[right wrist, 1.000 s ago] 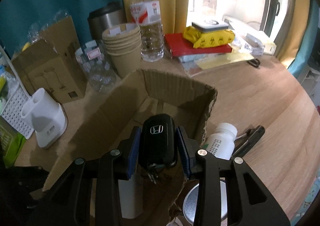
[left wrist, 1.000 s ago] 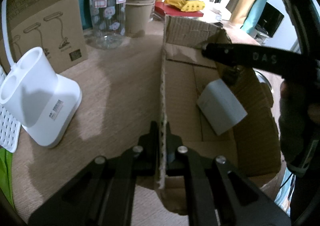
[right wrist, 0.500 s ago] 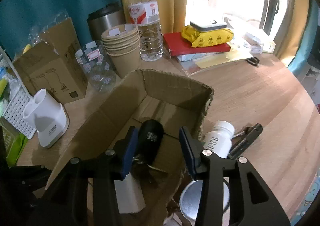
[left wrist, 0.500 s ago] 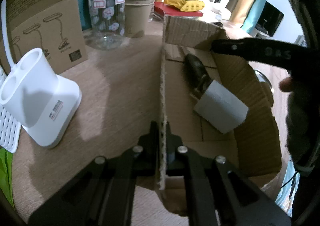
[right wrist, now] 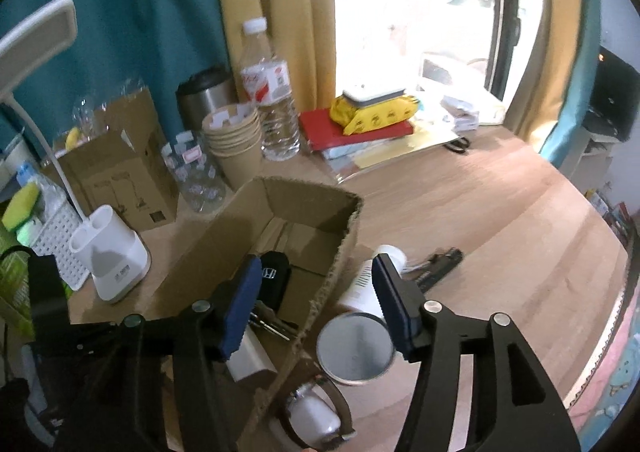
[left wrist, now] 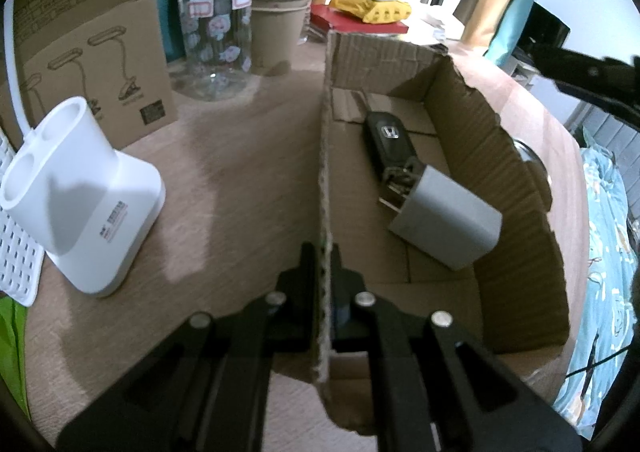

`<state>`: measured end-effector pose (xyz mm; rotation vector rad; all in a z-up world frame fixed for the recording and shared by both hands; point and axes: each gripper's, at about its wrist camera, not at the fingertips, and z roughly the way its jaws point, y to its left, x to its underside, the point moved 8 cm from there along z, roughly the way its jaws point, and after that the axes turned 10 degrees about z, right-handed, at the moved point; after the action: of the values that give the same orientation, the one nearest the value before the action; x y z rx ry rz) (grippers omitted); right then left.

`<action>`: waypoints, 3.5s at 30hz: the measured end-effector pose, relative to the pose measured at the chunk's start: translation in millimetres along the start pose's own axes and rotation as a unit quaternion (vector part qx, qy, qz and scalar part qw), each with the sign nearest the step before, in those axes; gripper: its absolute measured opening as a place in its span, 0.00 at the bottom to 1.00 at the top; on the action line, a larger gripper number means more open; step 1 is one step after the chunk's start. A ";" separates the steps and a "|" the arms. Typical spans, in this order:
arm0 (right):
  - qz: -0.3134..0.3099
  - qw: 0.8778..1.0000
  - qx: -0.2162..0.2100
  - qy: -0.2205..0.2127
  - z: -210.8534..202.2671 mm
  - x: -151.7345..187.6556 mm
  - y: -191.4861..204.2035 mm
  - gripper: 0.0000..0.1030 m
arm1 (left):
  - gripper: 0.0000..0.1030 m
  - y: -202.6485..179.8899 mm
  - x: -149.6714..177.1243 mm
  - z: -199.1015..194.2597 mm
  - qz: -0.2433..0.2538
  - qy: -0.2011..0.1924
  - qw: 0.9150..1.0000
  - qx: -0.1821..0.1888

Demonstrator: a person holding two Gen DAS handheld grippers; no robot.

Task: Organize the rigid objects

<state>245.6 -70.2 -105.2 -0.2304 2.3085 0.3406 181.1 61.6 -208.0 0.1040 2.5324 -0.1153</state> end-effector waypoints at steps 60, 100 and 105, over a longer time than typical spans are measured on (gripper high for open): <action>0.061 0.996 -0.024 0.060 -9.0 105.0 -29.6 0.71 | 0.04 -0.7 0.4 -0.6 0.001 0.000 1.000 0.000; 0.086 0.988 -0.068 0.113 16.7 128.3 -30.3 0.56 | 0.04 -0.6 0.8 -0.8 0.001 -0.001 1.000 0.000; 0.079 0.989 -0.065 0.102 12.8 125.5 -29.2 0.52 | 0.04 -0.7 0.9 -0.7 0.001 -0.001 1.000 -0.001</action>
<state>176.5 -101.5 -210.2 -0.1527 2.5167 0.5724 179.9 61.1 -207.8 0.1059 2.5309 -0.1131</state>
